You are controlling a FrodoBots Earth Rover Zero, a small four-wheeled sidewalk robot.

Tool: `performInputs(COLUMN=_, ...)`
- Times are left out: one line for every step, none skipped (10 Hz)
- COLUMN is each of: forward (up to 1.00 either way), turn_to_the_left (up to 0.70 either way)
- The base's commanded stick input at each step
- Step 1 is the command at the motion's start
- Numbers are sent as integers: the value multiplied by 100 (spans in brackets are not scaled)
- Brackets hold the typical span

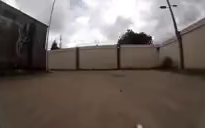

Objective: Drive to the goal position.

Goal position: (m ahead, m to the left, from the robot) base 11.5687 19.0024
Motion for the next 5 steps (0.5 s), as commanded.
performInputs(forward=30, turn_to_the_left=0)
performInputs(forward=30, turn_to_the_left=0)
performInputs(forward=30, turn_to_the_left=0)
performInputs(forward=30, turn_to_the_left=0)
performInputs(forward=30, turn_to_the_left=0)
